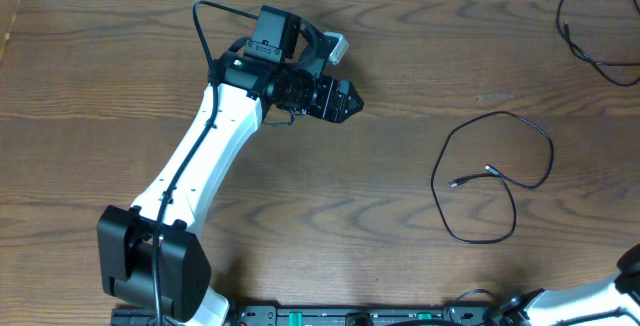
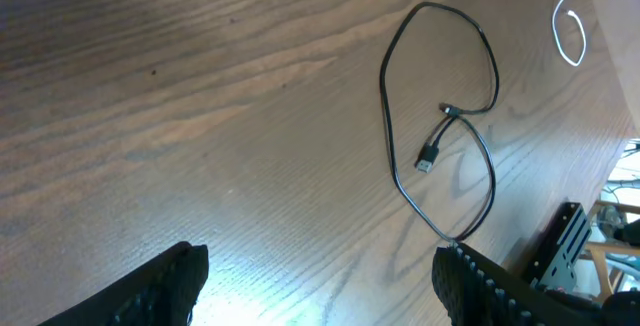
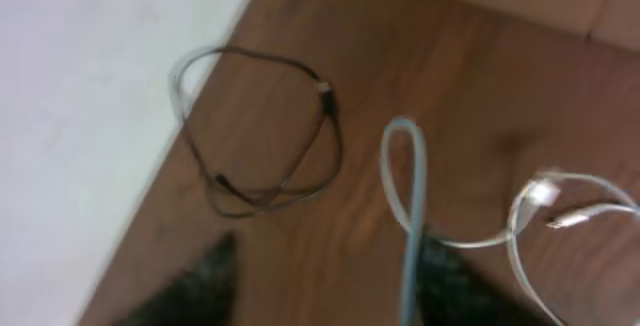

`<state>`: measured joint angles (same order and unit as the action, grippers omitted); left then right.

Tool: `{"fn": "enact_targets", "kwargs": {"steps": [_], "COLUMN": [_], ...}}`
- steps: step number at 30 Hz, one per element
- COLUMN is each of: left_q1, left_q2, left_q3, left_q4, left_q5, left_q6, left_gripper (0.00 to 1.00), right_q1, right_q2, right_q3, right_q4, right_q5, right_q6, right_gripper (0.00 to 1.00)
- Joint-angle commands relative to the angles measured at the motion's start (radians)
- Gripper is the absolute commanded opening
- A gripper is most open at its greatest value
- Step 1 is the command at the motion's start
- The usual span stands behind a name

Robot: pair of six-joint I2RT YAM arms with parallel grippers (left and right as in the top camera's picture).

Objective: Untangle cables

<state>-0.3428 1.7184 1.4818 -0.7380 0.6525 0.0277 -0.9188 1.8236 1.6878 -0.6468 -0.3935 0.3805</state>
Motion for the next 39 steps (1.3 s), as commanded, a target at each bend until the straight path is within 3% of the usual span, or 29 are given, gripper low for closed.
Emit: {"fn": "enact_targets", "kwargs": {"steps": [1,5,8,12,18,24,27,39], "left_q1": [-0.002,-0.002,-0.002,-0.002,-0.002,-0.002,-0.001,0.015], "left_q2": [-0.024,-0.024,-0.024,-0.024,-0.023,-0.02,-0.009,0.005], "left_q3": [0.014,0.014,0.014,0.014,0.014,0.011,0.01,0.01], "left_q4": [-0.01,-0.01,-0.009,-0.01,-0.02,-0.032,-0.05,-0.074], "left_q5": [0.01,0.01,0.01,-0.006,-0.2,-0.255,-0.287,-0.392], "left_q6": [0.018,0.018,0.018,0.018,0.017,0.016,-0.001,-0.036], "left_gripper": [0.77,0.77,0.77,0.77,0.77,0.77,0.77,0.77], "right_q1": [-0.003,-0.001,0.014,0.067,0.206,0.392,0.49,0.763], "right_q2": [0.039,0.034,0.02,0.002,0.0,0.001,0.001,0.001], "right_q3": [0.012,0.012,0.012,0.012,0.012,0.003,-0.016,-0.225], "right_q4": [-0.028,-0.039,-0.072,-0.18,-0.397,-0.553,-0.594,-0.584], "right_q5": [0.022,-0.097,-0.169,-0.168,-0.202,-0.008,0.095,0.1], "right_q6": [0.027,0.065,0.068,0.021,-0.154,-0.199,-0.228,-0.294], "right_gripper": [0.68,0.82,0.86,0.86,0.85,0.85,0.85,0.84]}}
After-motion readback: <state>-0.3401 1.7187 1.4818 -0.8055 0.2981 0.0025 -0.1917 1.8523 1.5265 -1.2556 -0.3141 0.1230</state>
